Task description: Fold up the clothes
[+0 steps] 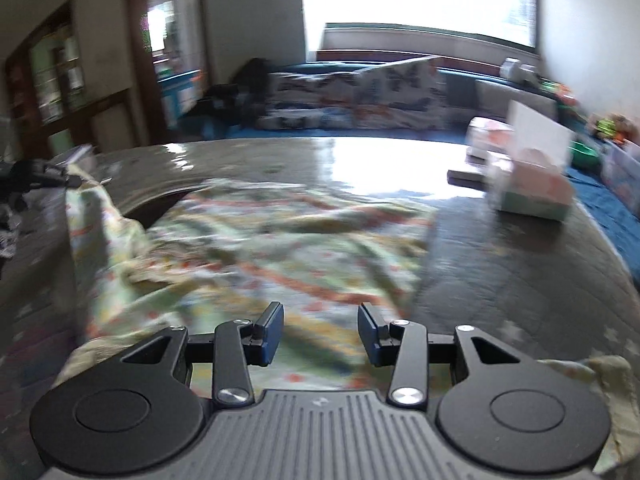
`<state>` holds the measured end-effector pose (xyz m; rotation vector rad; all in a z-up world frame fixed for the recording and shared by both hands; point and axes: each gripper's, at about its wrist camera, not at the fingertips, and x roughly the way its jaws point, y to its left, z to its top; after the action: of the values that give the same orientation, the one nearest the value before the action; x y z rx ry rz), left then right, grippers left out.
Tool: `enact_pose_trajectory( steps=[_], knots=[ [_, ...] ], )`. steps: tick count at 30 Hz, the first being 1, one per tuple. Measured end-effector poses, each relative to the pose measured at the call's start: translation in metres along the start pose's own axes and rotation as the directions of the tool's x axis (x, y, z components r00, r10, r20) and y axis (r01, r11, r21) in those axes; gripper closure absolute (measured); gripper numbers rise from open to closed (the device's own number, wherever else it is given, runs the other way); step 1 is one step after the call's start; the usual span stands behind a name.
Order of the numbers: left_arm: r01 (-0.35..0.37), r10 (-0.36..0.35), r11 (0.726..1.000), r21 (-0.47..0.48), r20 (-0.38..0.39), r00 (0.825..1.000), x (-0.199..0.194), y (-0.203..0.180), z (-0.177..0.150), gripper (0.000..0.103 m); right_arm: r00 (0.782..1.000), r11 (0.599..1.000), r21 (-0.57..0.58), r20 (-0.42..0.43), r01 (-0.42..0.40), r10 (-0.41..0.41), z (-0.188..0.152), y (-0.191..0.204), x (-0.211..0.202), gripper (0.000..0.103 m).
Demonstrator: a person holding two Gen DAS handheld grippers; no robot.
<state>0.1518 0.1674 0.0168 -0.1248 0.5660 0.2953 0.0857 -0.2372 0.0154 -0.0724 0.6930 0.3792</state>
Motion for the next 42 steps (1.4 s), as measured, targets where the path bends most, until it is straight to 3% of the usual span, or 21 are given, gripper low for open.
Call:
enact_pose_trajectory(
  steps=[4,9,16,18,21,23,25,30,37,39,42],
  knots=[
    [-0.043,0.043,0.999,-0.011,0.004,0.999,-0.022,0.027,-0.011,0.1,0.991,0.986,-0.095,-0.03,-0.134,0.132,-0.001,0.035,-0.003,0.057],
    [-0.081,0.081,0.996,-0.025,-0.024,0.996,-0.026,0.042,-0.026,0.1,0.956,0.93,-0.223,-0.091,-0.293,0.28,-0.009,0.089,-0.002,0.054],
    [-0.109,0.107,0.993,-0.045,-0.049,0.993,-0.03,0.056,-0.043,0.099,0.934,0.867,-0.348,-0.171,-0.356,0.315,-0.031,0.144,0.009,0.044],
    [-0.107,0.105,0.993,-0.047,-0.045,0.993,-0.032,0.057,-0.044,0.099,0.931,0.862,-0.358,-0.193,-0.36,0.309,-0.038,0.15,0.014,0.045],
    [-0.105,0.103,0.993,-0.061,-0.04,0.994,-0.036,0.061,-0.046,0.099,0.937,0.868,-0.36,-0.208,-0.341,0.281,-0.044,0.149,0.025,0.056],
    [-0.103,0.1,0.992,-0.072,-0.037,0.994,-0.04,0.065,-0.047,0.099,0.936,0.871,-0.352,-0.205,-0.342,0.285,-0.042,0.145,0.025,0.078],
    [-0.102,0.099,0.992,-0.078,-0.034,0.994,-0.043,0.068,-0.047,0.099,0.925,0.874,-0.316,-0.215,-0.369,0.313,-0.037,0.136,0.022,0.091],
    [-0.105,0.101,0.991,-0.083,-0.046,0.994,-0.058,0.079,-0.058,0.099,0.898,0.85,-0.305,-0.244,-0.43,0.366,-0.036,0.125,0.011,0.093],
    [-0.124,0.117,0.988,-0.087,-0.081,0.99,-0.077,0.096,-0.077,0.094,0.851,0.774,-0.366,-0.319,-0.517,0.418,-0.049,0.123,0.001,0.094],
    [-0.155,0.144,0.983,-0.099,-0.105,0.984,-0.077,0.106,-0.082,0.091,0.843,0.767,-0.361,-0.324,-0.531,0.43,-0.048,0.122,0.001,0.092],
    [-0.205,0.19,0.972,-0.113,-0.132,0.973,-0.076,0.119,-0.088,0.083,0.829,0.757,-0.349,-0.328,-0.552,0.453,-0.043,0.12,0.001,0.078]
  ],
)
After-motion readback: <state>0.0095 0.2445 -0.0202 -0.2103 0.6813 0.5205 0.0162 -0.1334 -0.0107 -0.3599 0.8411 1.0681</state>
